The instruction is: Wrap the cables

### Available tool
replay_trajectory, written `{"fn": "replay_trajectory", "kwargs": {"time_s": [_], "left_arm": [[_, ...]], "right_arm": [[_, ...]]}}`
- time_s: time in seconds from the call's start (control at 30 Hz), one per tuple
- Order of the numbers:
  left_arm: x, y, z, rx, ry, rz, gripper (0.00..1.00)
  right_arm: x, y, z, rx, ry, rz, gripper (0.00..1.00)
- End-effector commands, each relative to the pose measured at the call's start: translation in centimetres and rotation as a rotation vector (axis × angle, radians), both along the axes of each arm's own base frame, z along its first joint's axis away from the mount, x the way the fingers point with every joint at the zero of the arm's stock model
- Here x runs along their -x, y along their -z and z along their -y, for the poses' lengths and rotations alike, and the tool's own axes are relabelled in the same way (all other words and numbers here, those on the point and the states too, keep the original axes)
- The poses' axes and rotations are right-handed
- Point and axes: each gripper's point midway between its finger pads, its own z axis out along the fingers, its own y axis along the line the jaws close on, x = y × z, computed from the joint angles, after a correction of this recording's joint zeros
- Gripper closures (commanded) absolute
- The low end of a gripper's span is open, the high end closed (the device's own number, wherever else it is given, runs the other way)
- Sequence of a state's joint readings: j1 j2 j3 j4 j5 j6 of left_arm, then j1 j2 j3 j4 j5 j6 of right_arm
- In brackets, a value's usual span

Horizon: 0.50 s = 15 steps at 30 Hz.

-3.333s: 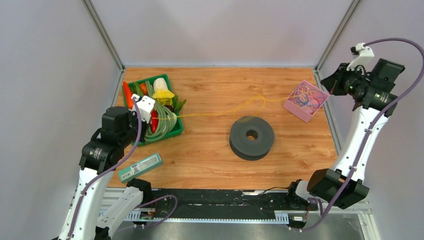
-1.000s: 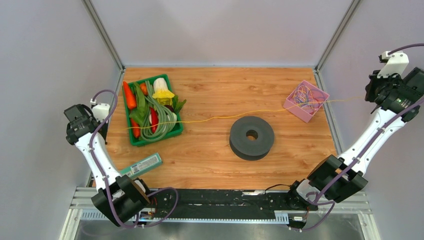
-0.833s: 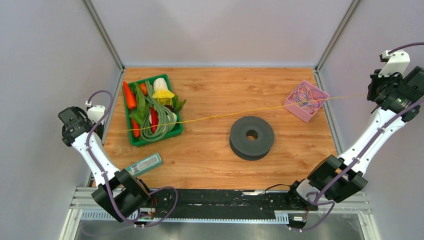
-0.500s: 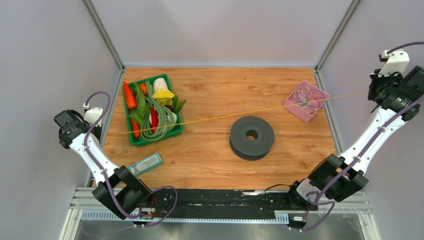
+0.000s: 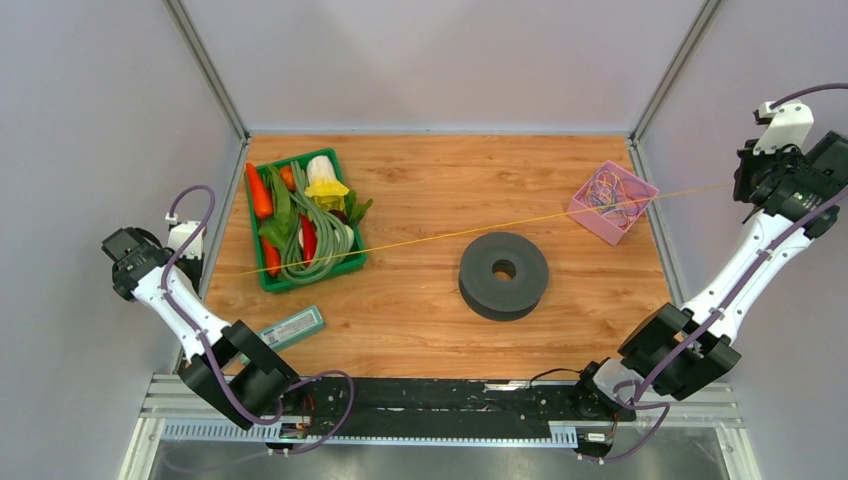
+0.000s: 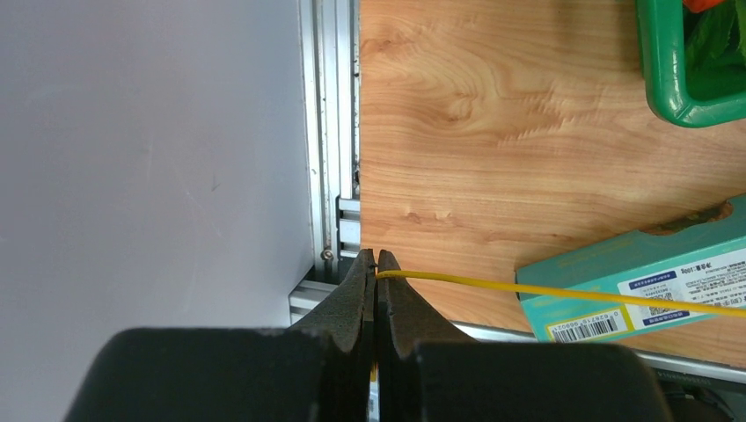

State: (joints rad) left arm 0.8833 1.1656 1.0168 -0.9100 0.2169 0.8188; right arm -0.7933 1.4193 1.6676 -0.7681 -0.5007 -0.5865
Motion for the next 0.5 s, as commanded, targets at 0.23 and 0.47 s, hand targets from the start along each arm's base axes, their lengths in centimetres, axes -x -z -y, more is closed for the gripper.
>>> {"fn": "replay_trajectory", "kwargs": {"time_s": [0.23,0.47], "left_arm": [[1.4,0.4,-4.8,-0.116,-0.038,-0.030,1.00],[1.9,0.9,-5.7,-0.124,-0.048,-0.045,1.00]], "right_arm": [[0.7,-3.2,4.1,0.181,0.087,0.046,1.00],[1.0,-2.9,4.4,0.179,0.092,0.039,1.00]]}}
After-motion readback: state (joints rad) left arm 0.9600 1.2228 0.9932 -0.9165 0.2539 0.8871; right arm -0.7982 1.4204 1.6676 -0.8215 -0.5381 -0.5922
